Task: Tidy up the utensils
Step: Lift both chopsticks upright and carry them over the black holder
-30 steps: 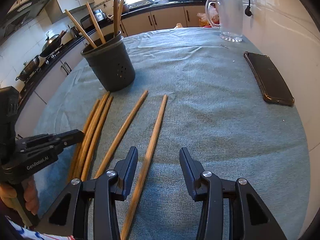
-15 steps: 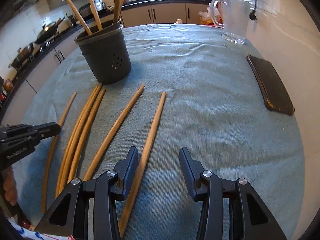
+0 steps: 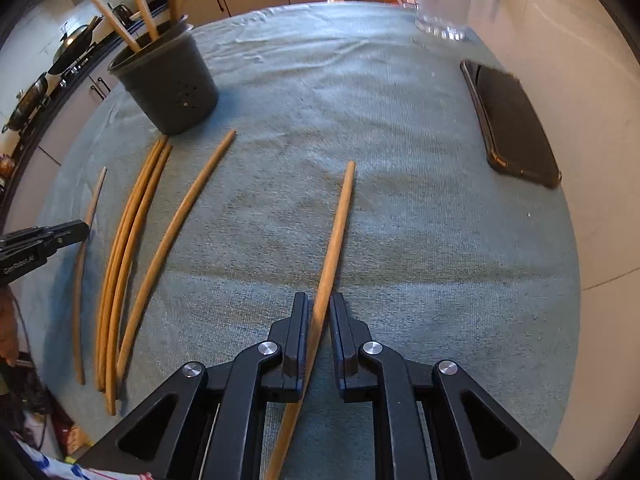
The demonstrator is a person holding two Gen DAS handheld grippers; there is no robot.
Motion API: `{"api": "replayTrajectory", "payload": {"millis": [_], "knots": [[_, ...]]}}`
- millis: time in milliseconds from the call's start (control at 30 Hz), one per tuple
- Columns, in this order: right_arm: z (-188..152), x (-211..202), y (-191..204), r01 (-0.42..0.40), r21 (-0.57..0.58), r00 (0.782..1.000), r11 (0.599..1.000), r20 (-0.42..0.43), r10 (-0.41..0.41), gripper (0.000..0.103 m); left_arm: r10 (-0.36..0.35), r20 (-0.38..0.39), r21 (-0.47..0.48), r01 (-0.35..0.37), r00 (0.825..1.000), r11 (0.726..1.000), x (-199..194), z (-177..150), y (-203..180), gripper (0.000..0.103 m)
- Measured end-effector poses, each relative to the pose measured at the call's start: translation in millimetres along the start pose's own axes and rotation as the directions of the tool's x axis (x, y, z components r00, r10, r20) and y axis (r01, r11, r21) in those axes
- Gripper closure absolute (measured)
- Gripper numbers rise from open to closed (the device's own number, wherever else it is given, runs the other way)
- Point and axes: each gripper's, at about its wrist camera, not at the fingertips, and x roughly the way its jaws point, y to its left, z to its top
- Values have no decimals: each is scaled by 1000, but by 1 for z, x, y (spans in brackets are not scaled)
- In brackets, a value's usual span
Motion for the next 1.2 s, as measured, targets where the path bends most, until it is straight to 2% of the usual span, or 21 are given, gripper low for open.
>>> {"api": "replayTrajectory", "payload": {"millis": [100, 400, 700, 900, 1067, 1200], "knots": [[9, 3, -2, -8, 12, 999, 1000, -34, 8, 92, 15, -13, 10, -15, 1000, 1000, 4, 8, -4, 93], [44, 17, 5, 66, -4, 991, 998, -115, -66, 86, -19, -61, -31, 17, 998, 999, 11, 23, 1, 92], [61, 29, 15, 116, -51, 977, 992, -174, -123, 83, -11, -75, -46, 7, 997, 999, 16, 38, 1, 92], [63, 30, 17, 121, -49, 973, 991, -192, -128, 82, -35, -93, -77, 28, 995, 997, 17, 46, 3, 83], [68, 31, 21, 121, -54, 971, 991, -200, -129, 82, 9, -88, -44, -13, 996, 999, 20, 53, -7, 82], [70, 31, 19, 107, -75, 973, 991, -196, -120, 81, 45, -103, 17, -43, 994, 999, 25, 60, -19, 82]]}}
